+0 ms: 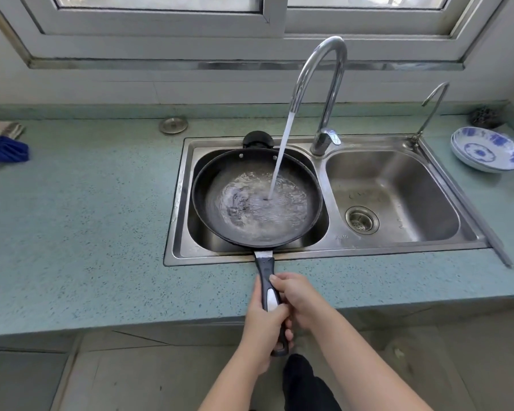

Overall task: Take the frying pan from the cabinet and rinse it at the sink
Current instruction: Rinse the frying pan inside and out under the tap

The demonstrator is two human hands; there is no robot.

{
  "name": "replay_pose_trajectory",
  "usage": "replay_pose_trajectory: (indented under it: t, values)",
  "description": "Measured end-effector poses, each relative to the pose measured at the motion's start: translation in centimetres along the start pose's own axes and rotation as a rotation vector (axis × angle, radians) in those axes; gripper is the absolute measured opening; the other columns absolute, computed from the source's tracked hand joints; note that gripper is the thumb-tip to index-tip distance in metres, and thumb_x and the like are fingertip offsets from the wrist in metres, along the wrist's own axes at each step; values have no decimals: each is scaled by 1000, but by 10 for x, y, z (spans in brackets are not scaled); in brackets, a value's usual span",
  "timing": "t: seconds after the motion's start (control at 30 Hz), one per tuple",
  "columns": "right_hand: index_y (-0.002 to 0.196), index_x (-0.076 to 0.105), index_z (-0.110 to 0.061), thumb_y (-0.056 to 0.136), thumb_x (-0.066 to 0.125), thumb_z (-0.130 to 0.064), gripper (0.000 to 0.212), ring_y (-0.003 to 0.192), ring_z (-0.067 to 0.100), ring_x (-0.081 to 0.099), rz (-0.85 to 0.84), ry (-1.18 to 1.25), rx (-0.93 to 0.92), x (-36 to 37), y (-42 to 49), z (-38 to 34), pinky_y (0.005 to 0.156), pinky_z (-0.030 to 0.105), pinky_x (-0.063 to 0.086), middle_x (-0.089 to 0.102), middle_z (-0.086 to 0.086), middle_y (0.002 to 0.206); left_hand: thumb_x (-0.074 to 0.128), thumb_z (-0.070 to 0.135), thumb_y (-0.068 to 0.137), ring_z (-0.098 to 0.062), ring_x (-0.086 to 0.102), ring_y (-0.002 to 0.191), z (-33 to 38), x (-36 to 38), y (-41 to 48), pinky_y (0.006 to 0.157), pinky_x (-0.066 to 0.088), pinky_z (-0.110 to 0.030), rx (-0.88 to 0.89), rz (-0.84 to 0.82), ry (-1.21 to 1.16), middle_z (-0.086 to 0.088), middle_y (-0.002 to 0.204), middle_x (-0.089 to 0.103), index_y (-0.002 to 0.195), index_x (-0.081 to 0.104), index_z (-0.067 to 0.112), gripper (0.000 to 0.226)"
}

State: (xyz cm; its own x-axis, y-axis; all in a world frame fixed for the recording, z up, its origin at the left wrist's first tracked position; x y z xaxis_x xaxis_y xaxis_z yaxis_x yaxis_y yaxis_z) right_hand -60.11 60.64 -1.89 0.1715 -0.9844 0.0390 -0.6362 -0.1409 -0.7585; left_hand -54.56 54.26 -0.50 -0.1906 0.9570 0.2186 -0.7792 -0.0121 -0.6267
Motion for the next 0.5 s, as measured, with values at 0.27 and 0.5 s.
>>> replay_pose_trajectory:
  t: [0.27, 0.5]
  values:
    - [90, 64, 2, 99, 34, -12, 34, 49, 16, 63, -190, 170, 3, 16, -3, 2, 42, 19, 45, 68, 10, 63, 55, 13, 86, -17, 48, 36, 1, -11, 2, 40, 43, -25, 32, 107, 250, -6, 60, 57, 144, 14, 47, 78]
    - [88, 67, -3, 99, 33, -14, 37, 57, 16, 64, -229, 183, -13, 26, 0, 5, 58, 28, 47, 72, 4, 65, 55, 21, 89, -15, 48, 33, 6, -18, 1, 37, 44, -24, 36, 152, 345, -10, 72, 59, 147, 5, 43, 80]
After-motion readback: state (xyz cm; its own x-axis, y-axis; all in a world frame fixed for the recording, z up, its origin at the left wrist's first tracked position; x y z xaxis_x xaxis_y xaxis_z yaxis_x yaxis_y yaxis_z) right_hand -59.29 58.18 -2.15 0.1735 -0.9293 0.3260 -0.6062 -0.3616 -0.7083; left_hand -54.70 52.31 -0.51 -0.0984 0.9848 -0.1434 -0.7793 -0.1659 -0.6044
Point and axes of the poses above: each hand's wrist, its own y-axis towards the middle knuckle, its own x-axis out of the palm, z = x × y, the point moved 6 cm from there along y, towards the middle knuckle
